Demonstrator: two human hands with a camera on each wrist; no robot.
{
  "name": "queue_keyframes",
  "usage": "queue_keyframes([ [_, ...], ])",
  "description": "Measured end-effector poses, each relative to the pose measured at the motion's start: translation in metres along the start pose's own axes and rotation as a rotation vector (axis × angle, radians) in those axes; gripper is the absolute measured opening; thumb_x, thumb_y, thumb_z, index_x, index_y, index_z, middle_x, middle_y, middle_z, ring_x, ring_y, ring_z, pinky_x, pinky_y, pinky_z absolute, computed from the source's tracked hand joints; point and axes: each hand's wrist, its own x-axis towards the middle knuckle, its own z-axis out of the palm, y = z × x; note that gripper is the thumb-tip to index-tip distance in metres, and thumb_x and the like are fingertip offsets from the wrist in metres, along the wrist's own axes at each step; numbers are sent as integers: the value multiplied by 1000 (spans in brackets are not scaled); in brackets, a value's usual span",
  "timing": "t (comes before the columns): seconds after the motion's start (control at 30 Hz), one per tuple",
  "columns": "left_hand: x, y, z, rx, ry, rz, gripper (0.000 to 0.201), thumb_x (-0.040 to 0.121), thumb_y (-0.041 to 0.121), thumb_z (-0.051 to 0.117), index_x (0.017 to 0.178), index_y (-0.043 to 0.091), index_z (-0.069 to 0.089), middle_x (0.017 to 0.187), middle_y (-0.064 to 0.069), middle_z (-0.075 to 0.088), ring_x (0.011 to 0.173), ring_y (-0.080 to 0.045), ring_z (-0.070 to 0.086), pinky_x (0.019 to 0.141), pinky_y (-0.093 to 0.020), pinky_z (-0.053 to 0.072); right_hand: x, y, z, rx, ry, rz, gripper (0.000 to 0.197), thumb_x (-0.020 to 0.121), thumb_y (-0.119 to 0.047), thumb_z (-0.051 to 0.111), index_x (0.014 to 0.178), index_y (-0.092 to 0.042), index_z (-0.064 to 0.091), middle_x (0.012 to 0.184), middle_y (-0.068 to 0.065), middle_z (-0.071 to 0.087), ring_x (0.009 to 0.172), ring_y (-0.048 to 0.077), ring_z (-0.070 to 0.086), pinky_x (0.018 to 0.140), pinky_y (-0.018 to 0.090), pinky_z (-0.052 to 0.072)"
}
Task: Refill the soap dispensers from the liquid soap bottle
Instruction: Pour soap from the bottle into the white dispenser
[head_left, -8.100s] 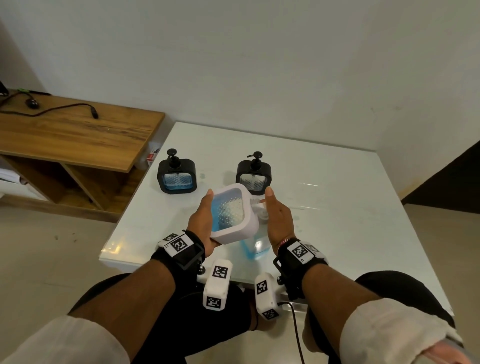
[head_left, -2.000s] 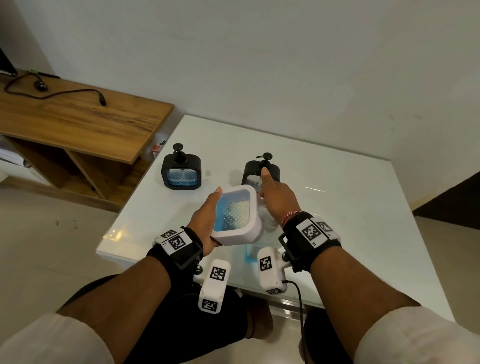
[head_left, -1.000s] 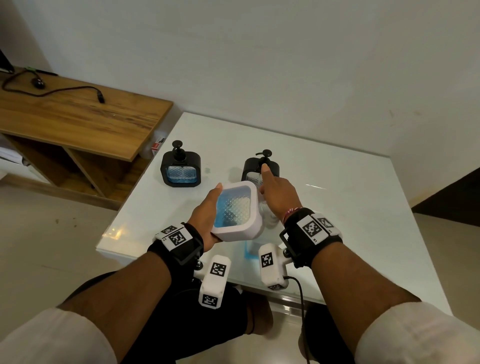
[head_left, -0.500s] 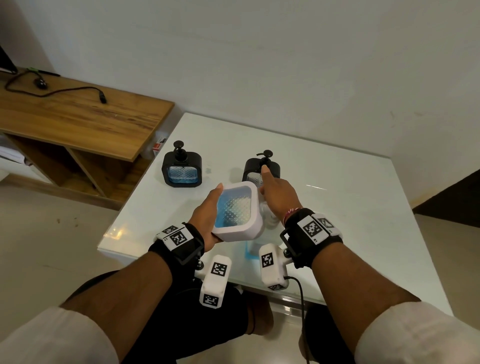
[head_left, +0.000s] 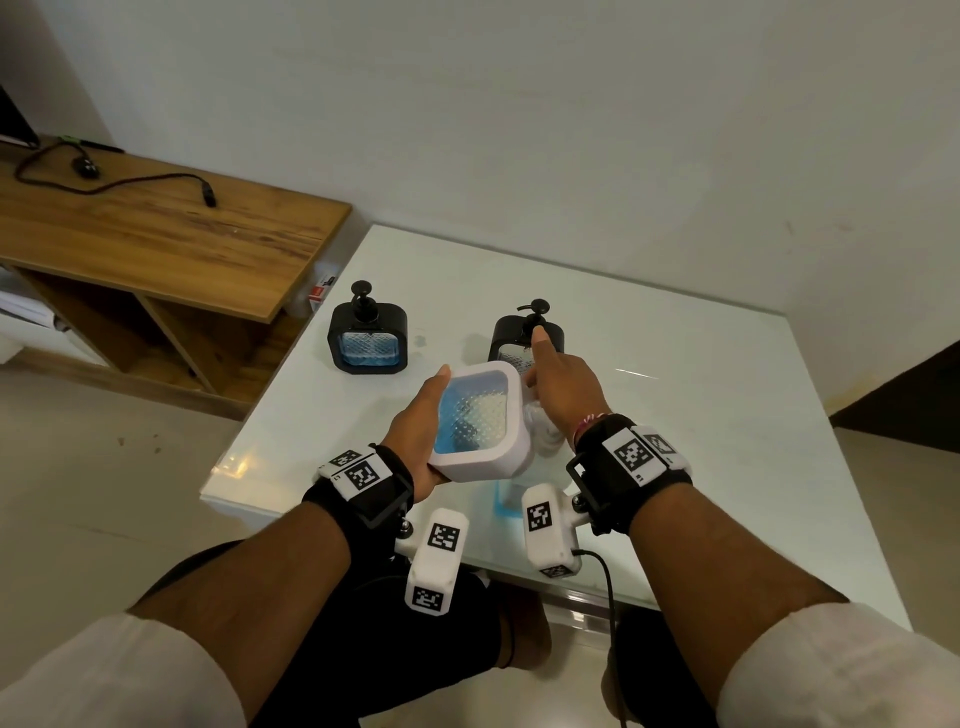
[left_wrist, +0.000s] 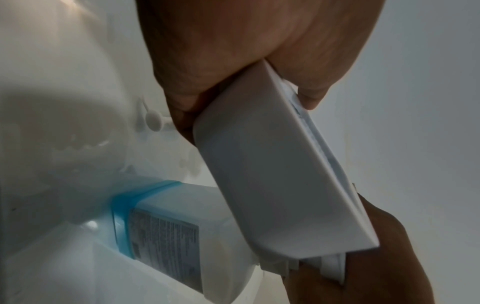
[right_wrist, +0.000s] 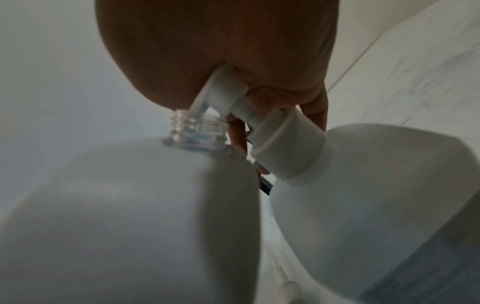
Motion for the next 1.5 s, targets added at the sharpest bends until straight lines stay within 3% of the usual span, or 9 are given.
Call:
queue_keyframes([
  [0.13,3,0,3,5,-10,-13,69,79,74,66,136,35,61,129,-11,70,117,-35,67,81,-50,58,1,5,0,-37,-12,19,61,102,-51,25,105,-6,67,106,12,63,92,24,52,83,30,33],
  [0.33,4,-6,1,-6,-18,-14,69,81,74,66,136,33,61,130,-11,70,117,-35,68,87,-52,58,3,11,0,-28,-33,31,59,101,-51,29,109,-5,66,113,14,65,93,25,52,82,30,32],
  [0.53,4,-1,0,2,-27,-13,75,74,76,66,137,36,60,130,-10,70,118,-36,67,86,-52,58,2,5,2,-41,-50,-33,48,103,-47,26,84,-14,55,96,9,60,84,22,50,83,30,33],
  [0.67,5,-2,1,-7,-39,-17,67,83,74,64,137,35,60,130,-10,70,118,-35,67,92,-54,57,0,8,-1,-104,-104,-13,44,103,-43,31,104,-10,60,116,19,62,94,26,51,86,30,33],
  [0.8,2,-4,2,-4,-27,-22,64,86,73,61,137,34,60,129,-10,71,116,-35,68,86,-51,58,1,10,-3,-70,-67,4,41,103,-44,32,91,-12,55,99,12,59,90,23,49,82,28,32],
  [1.07,1,0,2,-8,-37,-18,64,87,74,59,137,35,60,131,-10,70,118,-35,68,89,-53,57,1,4,-1,-16,-12,-26,51,103,-45,28,75,-15,58,94,10,62,89,26,53,84,32,36],
  [1.17,0,-1,3,-3,-30,-24,63,87,73,59,137,35,60,131,-10,70,117,-35,68,88,-52,58,2,7,-2,-90,-44,-3,55,104,-43,25,102,-5,65,107,16,65,98,30,56,85,31,35],
  [1.23,-2,-1,5,8,-30,-18,61,88,72,59,137,35,60,130,-10,70,117,-34,68,85,-51,59,3,9,-2,-89,-30,16,60,103,-47,26,108,-3,66,112,17,66,96,28,56,83,29,34],
  [1.5,-7,2,3,3,-17,-15,61,89,72,57,137,34,60,130,-11,70,117,-35,67,85,-52,59,1,4,0,-40,3,-38,56,103,-49,23,86,-12,62,101,11,66,90,24,55,83,31,36],
])
